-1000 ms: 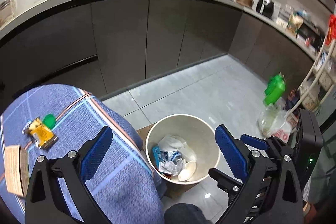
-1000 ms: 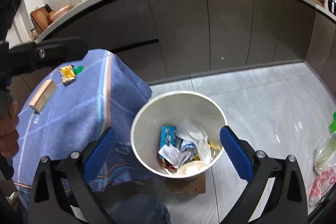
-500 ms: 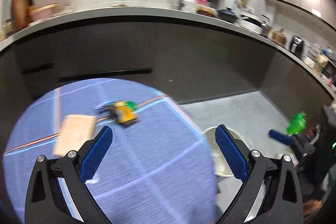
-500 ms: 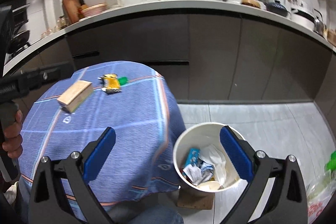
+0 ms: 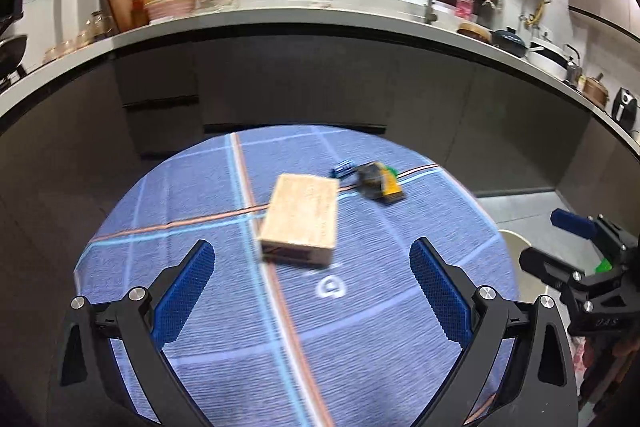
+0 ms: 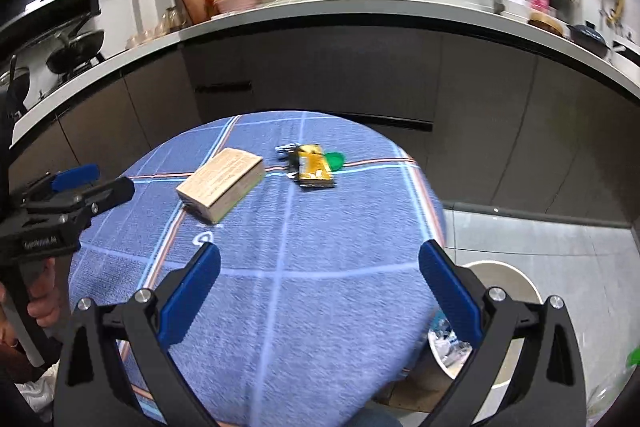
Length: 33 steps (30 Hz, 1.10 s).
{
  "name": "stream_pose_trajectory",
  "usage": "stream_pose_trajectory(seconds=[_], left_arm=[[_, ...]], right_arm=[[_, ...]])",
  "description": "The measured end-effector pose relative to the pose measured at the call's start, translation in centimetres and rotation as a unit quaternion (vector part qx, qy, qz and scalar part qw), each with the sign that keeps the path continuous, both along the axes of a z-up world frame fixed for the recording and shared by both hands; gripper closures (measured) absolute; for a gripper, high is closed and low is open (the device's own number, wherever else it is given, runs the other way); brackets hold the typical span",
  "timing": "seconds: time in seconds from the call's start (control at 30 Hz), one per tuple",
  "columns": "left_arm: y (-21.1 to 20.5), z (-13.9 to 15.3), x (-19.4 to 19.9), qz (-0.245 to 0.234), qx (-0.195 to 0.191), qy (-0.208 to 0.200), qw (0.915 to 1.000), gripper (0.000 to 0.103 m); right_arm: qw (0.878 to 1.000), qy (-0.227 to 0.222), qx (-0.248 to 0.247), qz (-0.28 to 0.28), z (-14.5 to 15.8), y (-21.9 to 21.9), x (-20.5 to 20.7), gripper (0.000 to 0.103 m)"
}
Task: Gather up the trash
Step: 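Move both tools back over the table toward the cardboard box, then grasp the cardboard medicine box with the left gripper while the right grasps the yellow snack wrapper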
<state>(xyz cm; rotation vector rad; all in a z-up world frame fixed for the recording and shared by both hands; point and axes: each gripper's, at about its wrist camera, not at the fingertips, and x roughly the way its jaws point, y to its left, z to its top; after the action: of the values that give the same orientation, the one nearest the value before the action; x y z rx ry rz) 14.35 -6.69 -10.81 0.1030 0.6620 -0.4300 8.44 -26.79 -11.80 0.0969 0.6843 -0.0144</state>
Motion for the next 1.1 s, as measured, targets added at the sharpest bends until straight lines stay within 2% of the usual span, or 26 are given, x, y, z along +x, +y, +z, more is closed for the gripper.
stream_pose_trajectory(seconds=[0.17,0.3,0.53,0.63,0.83,1.1], left_arm=[[2.7,-1.3,1.3,0.012,-0.021,0.032,0.9992,0.009],[2.5,-2.4,2.9,0.011,-0.021,0.042,0.9989,0.009],[-1.0,-4.8,6.9,-0.024,0.03,0.052,0.9979,0.009],[-2.1,-5.8,8.7,-0.035,0.031,0.073,0.9962,0.009],[-4.1,-7.6,11.6,-0.042,0.047,0.103,0.9926,0.009],[-5.9,-8.9,13.4,-0.049,0.07,0.11,0.9903,0.009]], right_arm=[[1.0,0.014,0.012,0.006,-0.1,1.4,2.4,0.003],[1.0,0.022,0.018,0.004,-0.3,2.0,3.8,0.003],[0.999,0.035,-0.008,-0.008,-1.1,1.8,6.1,0.004],[0.999,0.042,-0.008,-0.008,-1.6,1.1,7.6,0.007],[0.997,0.074,0.009,0.004,-3.5,-0.2,12.7,0.022],[0.993,0.111,0.023,0.013,-6.1,-0.7,18.3,0.032]])
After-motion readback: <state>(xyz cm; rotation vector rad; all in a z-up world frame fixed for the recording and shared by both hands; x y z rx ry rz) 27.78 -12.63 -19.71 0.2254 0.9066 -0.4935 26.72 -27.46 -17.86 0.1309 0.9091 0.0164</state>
